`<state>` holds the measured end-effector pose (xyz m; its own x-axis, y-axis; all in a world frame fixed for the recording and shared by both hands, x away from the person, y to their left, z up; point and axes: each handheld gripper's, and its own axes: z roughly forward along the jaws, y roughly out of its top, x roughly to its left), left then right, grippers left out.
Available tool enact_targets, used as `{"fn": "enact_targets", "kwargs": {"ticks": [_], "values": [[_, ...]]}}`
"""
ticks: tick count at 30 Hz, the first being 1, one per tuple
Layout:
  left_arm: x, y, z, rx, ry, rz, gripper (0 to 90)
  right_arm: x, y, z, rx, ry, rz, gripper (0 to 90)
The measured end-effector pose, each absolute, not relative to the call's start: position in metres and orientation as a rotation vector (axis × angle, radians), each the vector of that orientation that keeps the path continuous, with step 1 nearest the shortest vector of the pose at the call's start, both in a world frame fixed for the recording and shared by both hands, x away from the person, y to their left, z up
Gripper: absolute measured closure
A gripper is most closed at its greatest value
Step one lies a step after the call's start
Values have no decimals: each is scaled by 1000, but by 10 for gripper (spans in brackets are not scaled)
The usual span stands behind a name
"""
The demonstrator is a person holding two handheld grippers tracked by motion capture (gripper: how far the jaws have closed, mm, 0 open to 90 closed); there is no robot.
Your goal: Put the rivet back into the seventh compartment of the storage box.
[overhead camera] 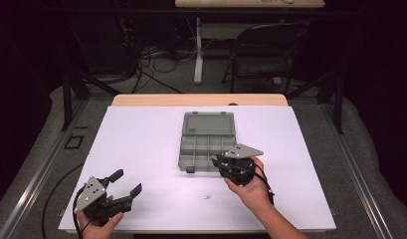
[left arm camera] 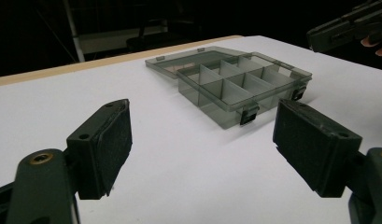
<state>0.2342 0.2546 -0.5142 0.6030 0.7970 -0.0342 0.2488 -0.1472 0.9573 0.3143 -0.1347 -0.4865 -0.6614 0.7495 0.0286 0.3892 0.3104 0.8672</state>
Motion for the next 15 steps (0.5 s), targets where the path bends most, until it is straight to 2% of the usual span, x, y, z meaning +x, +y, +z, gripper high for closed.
{"fn": "enact_targets", "kwargs": {"ticks": [15], "values": [[234,255,-514,1697,869,602,195,334,-136,-483,1053,2186,1288,758]]}}
